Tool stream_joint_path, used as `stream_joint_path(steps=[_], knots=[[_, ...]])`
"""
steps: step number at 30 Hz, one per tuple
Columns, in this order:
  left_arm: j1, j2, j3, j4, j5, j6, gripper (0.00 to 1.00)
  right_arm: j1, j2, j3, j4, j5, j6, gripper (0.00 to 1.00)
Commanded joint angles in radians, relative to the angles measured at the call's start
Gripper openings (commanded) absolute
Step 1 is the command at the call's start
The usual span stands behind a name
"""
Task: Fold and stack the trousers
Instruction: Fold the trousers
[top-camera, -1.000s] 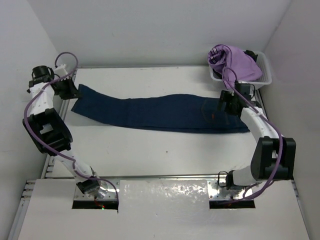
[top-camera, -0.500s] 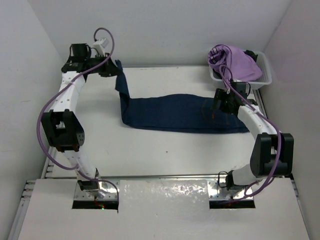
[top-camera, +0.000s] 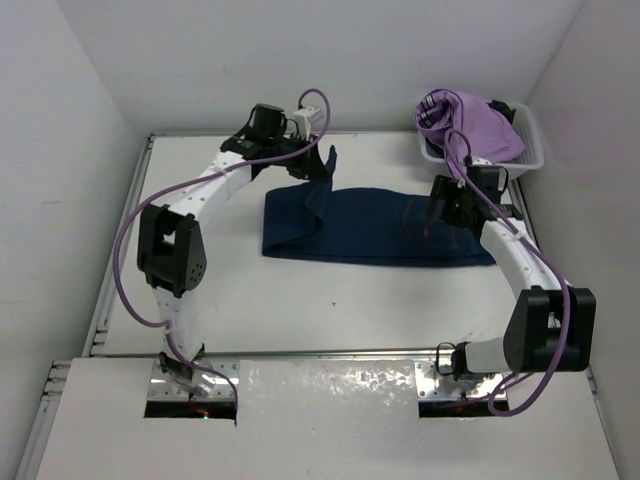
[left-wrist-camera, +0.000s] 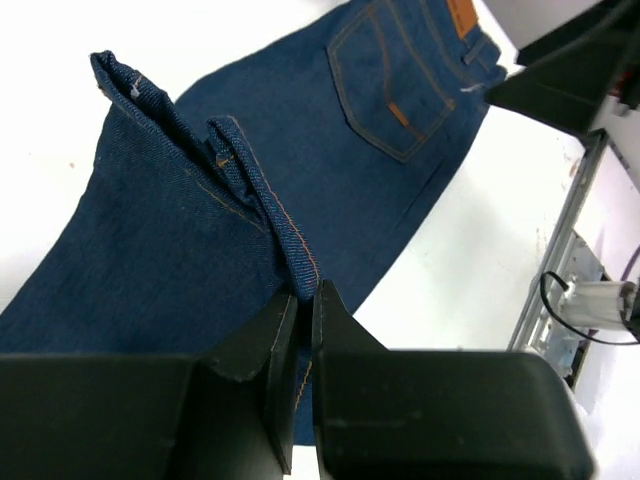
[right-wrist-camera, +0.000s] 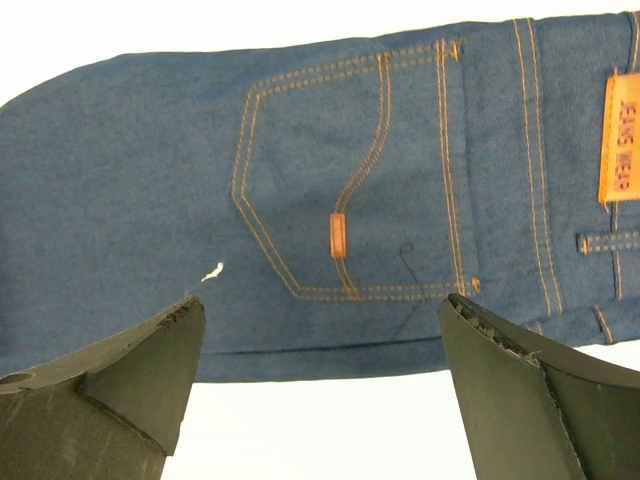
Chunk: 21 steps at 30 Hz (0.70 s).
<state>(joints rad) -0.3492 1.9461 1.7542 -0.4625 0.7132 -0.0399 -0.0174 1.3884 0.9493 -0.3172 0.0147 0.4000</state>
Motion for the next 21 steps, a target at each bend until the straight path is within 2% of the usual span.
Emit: stream_joint_path(steps=[1, 9, 14, 15, 16, 18, 19, 20, 21], knots=[[-0.033, 0.022, 0.033, 0.108, -0.041, -0.029, 0.0, -0.006, -0.045, -0.029, 0.029, -0.01, 0.0, 0.95], [-0.134, 0.171, 0.088, 0.177, -0.101, -0.066, 0.0, -0.006, -0.049, -0.038, 0.02, -0.032, 0.002, 0.95], [-0.168, 0.227, 0.093, 0.189, -0.074, -0.055, 0.0, -0.006, -0.04, -0.038, 0.015, -0.044, -0.004, 0.96], [-0.174, 0.234, 0.093, 0.188, -0.061, -0.048, 0.03, -0.006, -0.038, -0.037, 0.017, -0.045, -0.004, 0.96], [-0.191, 0.241, 0.093, 0.179, -0.041, -0.025, 0.26, -0.006, -0.032, -0.031, 0.015, -0.047, -0.004, 0.96], [-0.211, 0.249, 0.112, 0.153, -0.028, 0.018, 0.43, -0.006, -0.025, -0.021, 0.013, -0.045, -0.007, 0.96], [-0.22, 0.252, 0.125, 0.095, -0.012, 0.046, 0.65, -0.006, -0.022, -0.015, 0.012, -0.044, -0.009, 0.96], [-0.238, 0.254, 0.14, 0.064, -0.005, 0.119, 0.77, -0.006, -0.019, -0.008, 0.01, -0.042, -0.01, 0.96], [-0.243, 0.251, 0.172, 0.036, 0.002, 0.145, 0.81, -0.006, -0.008, 0.009, 0.007, -0.039, -0.012, 0.96]])
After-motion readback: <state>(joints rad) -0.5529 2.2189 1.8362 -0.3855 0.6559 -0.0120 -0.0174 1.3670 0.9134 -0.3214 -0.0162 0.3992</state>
